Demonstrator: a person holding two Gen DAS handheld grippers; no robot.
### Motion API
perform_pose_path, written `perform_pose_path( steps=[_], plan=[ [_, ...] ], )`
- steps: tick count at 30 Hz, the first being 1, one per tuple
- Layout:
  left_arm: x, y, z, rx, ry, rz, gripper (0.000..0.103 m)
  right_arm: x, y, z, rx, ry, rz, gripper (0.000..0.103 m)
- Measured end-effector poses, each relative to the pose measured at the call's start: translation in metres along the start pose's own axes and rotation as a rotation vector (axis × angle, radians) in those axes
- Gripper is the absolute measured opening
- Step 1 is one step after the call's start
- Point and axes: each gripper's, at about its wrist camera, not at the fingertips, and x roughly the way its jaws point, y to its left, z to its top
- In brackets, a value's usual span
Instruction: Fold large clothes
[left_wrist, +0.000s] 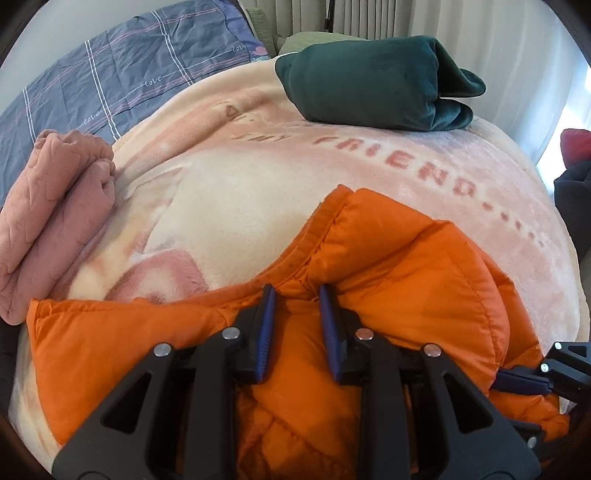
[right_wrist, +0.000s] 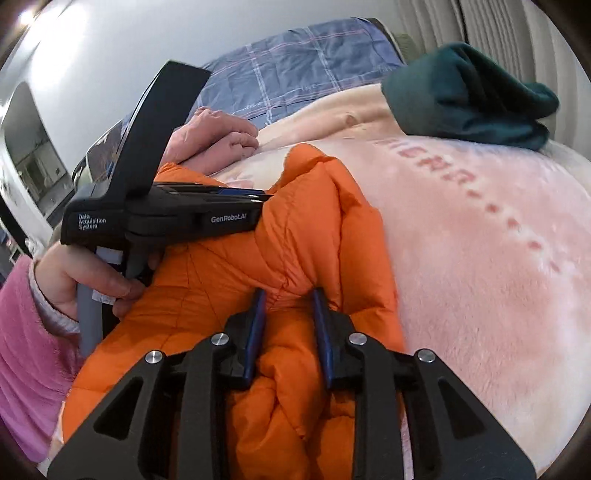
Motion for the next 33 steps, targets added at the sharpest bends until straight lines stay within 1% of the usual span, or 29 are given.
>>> perform_pose_path(
  steps=[2, 5, 8, 9, 11, 12, 13, 15, 17, 19, 22, 25, 29, 31, 33],
  plan=[
    [0.000, 0.001, 0.000, -0.004, -0.002, -0.005, 0.025, 0.001, 0.005, 0.000, -0.032, -0.001, -0.031, 0.025],
    [-0.004, 0.006, 0.001, -0.023, -0.013, -0.032, 0.025, 0.000, 0.004, -0.001, -0.032, 0.006, -0.021, 0.025],
    [-0.021, 0.019, 0.004, -0.064, -0.026, -0.084, 0.025, -0.001, 0.007, -0.004, -0.047, 0.008, -0.022, 0.025],
    [-0.030, 0.022, 0.004, -0.061, -0.038, -0.080, 0.025, 0.000, 0.007, -0.004, -0.052, 0.009, -0.024, 0.025],
    [-0.049, 0.031, 0.002, -0.028, -0.072, -0.033, 0.024, 0.002, 0.006, -0.004, -0.048, 0.011, -0.018, 0.026],
    [-0.060, 0.040, -0.001, -0.015, -0.088, 0.018, 0.024, 0.001, 0.005, -0.004, -0.043, 0.011, -0.013, 0.026],
    [-0.067, 0.048, -0.004, -0.013, -0.095, 0.053, 0.023, 0.002, 0.004, -0.004, -0.039, 0.011, -0.007, 0.026],
    [-0.077, 0.067, -0.014, -0.033, -0.097, 0.062, 0.018, 0.002, 0.005, -0.004, -0.036, 0.008, -0.001, 0.026],
    [-0.077, 0.085, -0.027, -0.067, -0.086, 0.052, 0.017, 0.002, 0.005, -0.004, -0.036, 0.005, 0.006, 0.026],
    [-0.067, 0.095, -0.042, -0.096, -0.077, 0.020, 0.017, 0.004, 0.005, -0.003, -0.041, 0.006, 0.008, 0.026],
    [-0.044, 0.096, -0.054, -0.105, -0.070, 0.008, 0.017, 0.005, 0.007, -0.004, -0.047, 0.007, 0.002, 0.026],
    [-0.028, 0.093, -0.058, -0.148, -0.075, -0.023, 0.017, 0.006, 0.004, -0.004, -0.030, 0.008, 0.008, 0.026],
    [-0.028, 0.098, -0.060, -0.160, -0.078, -0.050, 0.017, 0.005, 0.006, -0.004, -0.036, 0.009, 0.006, 0.026],
    [-0.034, 0.098, -0.059, -0.156, -0.081, -0.036, 0.017, 0.005, 0.008, -0.004, -0.047, 0.009, -0.002, 0.026],
    [-0.051, 0.098, -0.058, -0.154, -0.097, -0.024, 0.017, 0.004, 0.008, -0.004, -0.051, 0.009, -0.004, 0.026]
  ],
)
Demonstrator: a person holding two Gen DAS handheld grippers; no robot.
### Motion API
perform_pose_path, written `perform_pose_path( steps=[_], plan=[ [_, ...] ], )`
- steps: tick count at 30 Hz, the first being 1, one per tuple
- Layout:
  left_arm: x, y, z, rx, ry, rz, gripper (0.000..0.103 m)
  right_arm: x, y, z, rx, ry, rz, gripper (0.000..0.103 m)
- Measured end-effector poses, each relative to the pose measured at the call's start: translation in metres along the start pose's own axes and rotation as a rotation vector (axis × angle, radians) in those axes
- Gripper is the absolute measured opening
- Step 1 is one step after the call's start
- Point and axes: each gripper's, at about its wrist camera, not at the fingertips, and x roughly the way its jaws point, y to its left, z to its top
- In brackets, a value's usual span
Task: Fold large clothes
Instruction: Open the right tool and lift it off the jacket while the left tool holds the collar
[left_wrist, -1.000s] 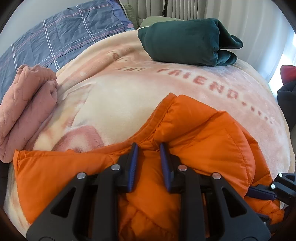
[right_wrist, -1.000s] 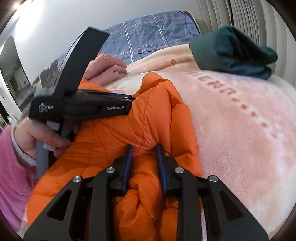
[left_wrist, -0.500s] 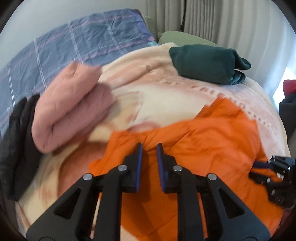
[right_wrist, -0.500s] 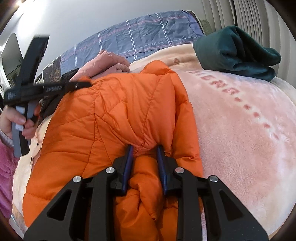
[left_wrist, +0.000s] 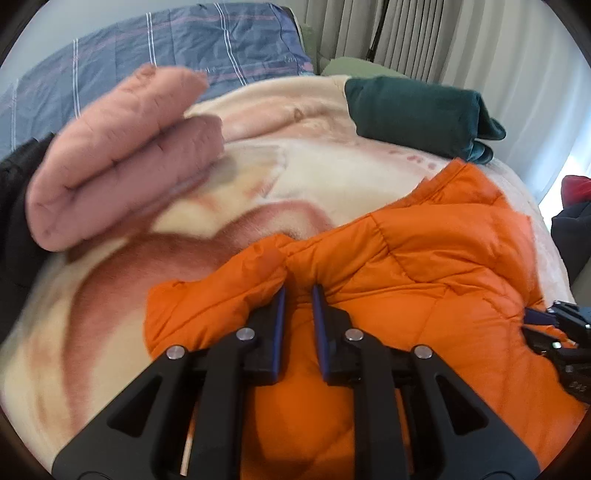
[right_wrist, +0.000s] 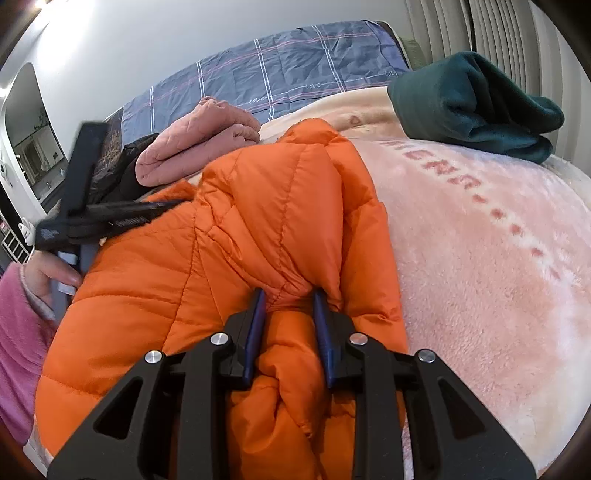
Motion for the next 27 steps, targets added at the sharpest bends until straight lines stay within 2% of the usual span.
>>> perform_pose_path(
  steps=[5, 9, 14, 18, 20, 21, 24, 27],
  plan=[
    [-0.036, 0.013, -0.001, -0.013, -0.065, 0.017, 0.017, 0.001, 0.000, 0.000, 0.003, -0.003, 0.003, 0.026],
    [-0.014, 0.019, -0.020, 0.029, -0.013, 0.067, 0.018, 0.001, 0.002, 0.000, -0.002, -0.009, 0.007, 0.026],
    [0.004, 0.016, -0.024, -0.003, 0.006, 0.067, 0.016, 0.001, 0.002, -0.001, 0.003, -0.007, 0.002, 0.027],
    [-0.007, 0.007, -0.012, 0.046, 0.033, 0.127, 0.015, 0.000, 0.003, -0.002, -0.003, -0.012, -0.004, 0.027],
    [-0.022, -0.006, 0.000, 0.081, 0.017, 0.148, 0.015, 0.000, 0.002, -0.002, 0.002, -0.017, 0.001, 0.027],
    [-0.031, -0.013, 0.007, 0.096, -0.013, 0.128, 0.015, 0.000, 0.002, -0.002, 0.006, -0.018, 0.007, 0.027],
    [-0.055, -0.046, 0.033, 0.140, -0.095, 0.005, 0.021, 0.000, 0.001, -0.003, 0.010, -0.018, 0.015, 0.027],
    [-0.042, -0.088, 0.057, 0.220, -0.080, -0.082, 0.025, 0.000, 0.000, -0.003, 0.011, -0.020, 0.017, 0.027]
  ],
)
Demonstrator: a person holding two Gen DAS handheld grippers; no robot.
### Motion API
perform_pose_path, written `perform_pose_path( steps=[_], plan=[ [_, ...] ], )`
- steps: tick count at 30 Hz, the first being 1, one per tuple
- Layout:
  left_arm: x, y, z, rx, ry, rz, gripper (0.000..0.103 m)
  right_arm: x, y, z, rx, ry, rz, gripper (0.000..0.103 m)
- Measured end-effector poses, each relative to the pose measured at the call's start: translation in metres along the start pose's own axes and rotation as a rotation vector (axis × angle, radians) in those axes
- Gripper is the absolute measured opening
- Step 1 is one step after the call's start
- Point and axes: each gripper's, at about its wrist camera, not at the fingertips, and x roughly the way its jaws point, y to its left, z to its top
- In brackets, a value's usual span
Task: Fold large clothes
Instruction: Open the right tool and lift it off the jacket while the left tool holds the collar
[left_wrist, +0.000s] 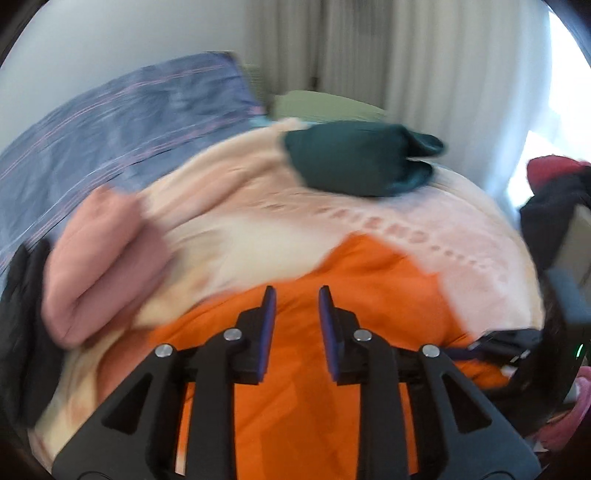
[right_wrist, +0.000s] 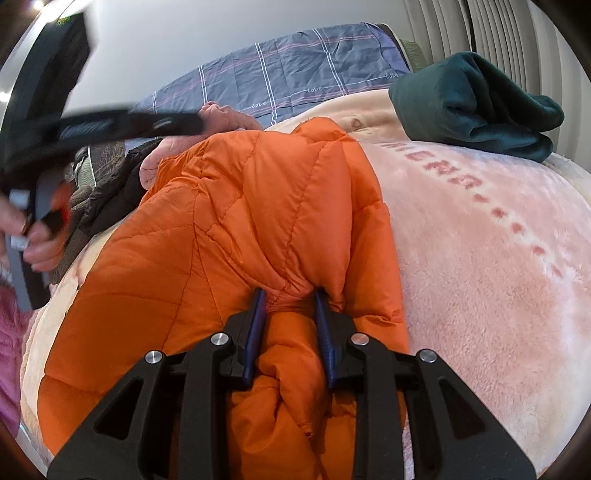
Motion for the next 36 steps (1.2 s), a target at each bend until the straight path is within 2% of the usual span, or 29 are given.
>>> perform_pose_path(
  steps=[3, 5, 6, 8, 14, 18, 21, 24, 28, 32, 33, 34, 36],
  plan=[
    [0.050, -0.030, 0.009, 0.081, 0.108, -0.033, 0.030, 0.000, -0.001, -0.001, 0.006, -0.002, 0.005, 0.027],
    [0.092, -0.038, -0.002, 0.101, 0.208, -0.006, 0.031, -0.001, -0.003, 0.000, 0.018, -0.005, -0.003, 0.027],
    [0.106, -0.037, -0.007, 0.087, 0.230, 0.001, 0.031, -0.001, -0.006, 0.000, 0.032, -0.008, -0.011, 0.027],
    [0.116, -0.035, -0.010, 0.057, 0.235, -0.008, 0.031, 0.001, -0.009, 0.001, 0.048, -0.003, -0.002, 0.027],
    [0.111, -0.036, -0.020, 0.078, 0.207, 0.038, 0.031, -0.002, -0.005, 0.000, 0.031, -0.001, 0.000, 0.028],
    [0.105, -0.043, -0.024, 0.092, 0.198, 0.055, 0.031, -0.035, -0.013, -0.003, 0.072, -0.026, 0.048, 0.035],
    [0.102, -0.043, -0.025, 0.090, 0.191, 0.051, 0.031, -0.067, -0.027, -0.012, 0.125, -0.051, 0.116, 0.037],
    [0.102, -0.042, -0.024, 0.087, 0.192, 0.045, 0.031, -0.094, -0.037, -0.024, 0.146, -0.080, 0.098, 0.037],
    [0.102, -0.042, -0.024, 0.093, 0.191, 0.051, 0.031, -0.113, -0.032, -0.030, 0.120, -0.111, 0.067, 0.036],
    [0.101, -0.043, -0.025, 0.100, 0.189, 0.058, 0.031, -0.127, -0.003, -0.026, 0.011, -0.178, 0.132, 0.036],
    [0.101, -0.044, -0.025, 0.103, 0.188, 0.060, 0.031, -0.124, 0.009, -0.027, -0.045, -0.170, 0.128, 0.036],
    [0.101, -0.044, -0.025, 0.105, 0.187, 0.062, 0.031, -0.116, 0.017, -0.028, -0.090, -0.140, 0.088, 0.036],
    [0.101, -0.045, -0.025, 0.103, 0.187, 0.061, 0.031, -0.083, 0.018, -0.039, -0.125, -0.034, -0.010, 0.037]
  ],
)
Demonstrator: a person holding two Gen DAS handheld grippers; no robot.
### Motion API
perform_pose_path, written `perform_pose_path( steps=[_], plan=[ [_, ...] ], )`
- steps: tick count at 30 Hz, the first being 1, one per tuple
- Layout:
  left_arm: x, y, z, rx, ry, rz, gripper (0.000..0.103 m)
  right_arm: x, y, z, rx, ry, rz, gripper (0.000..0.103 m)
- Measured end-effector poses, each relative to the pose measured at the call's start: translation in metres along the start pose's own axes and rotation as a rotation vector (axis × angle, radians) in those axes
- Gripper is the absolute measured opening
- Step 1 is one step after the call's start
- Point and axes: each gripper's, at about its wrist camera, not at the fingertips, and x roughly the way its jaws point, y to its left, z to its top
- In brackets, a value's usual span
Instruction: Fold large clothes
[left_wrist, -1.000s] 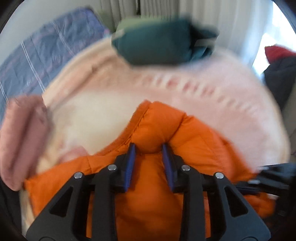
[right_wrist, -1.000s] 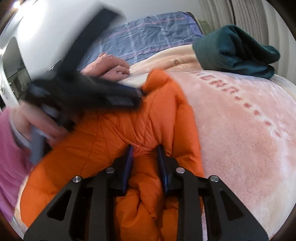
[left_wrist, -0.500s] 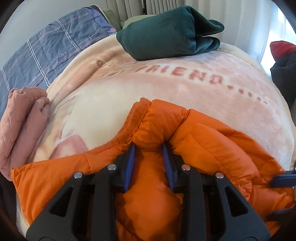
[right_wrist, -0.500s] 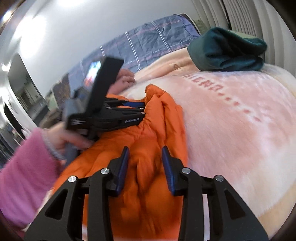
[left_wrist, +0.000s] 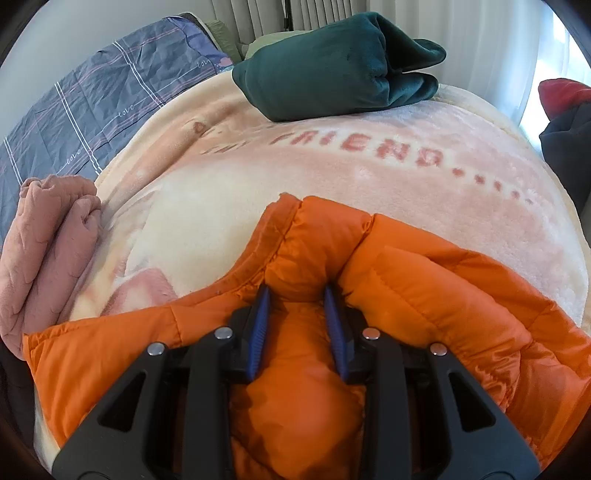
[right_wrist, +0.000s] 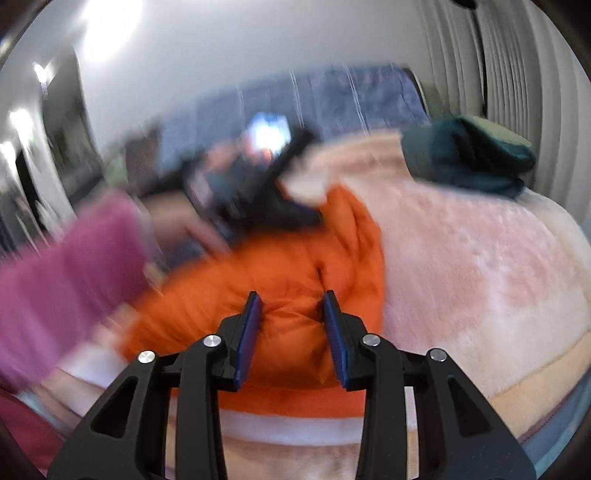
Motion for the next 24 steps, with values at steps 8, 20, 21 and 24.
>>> perform_pose_path(
  steps=[8, 20, 21, 24],
  plan=[
    [-0.003, -0.001, 0.001, -0.005, -0.011, -0.005, 0.031, 0.034, -0.022, -0.018, 0.148, 0.096, 0.040, 0.040],
    [-0.162, -0.007, -0.058, 0.011, -0.250, -0.022, 0.068, 0.030, -0.030, -0.025, 0.191, 0.057, 0.076, 0.041],
    [-0.175, -0.014, -0.073, 0.030, -0.265, -0.024, 0.070, 0.030, -0.031, -0.025, 0.197, 0.056, 0.082, 0.041],
    [-0.200, -0.046, -0.126, 0.083, -0.244, -0.012, 0.074, 0.027, -0.032, -0.026, 0.208, 0.053, 0.094, 0.041]
  ],
)
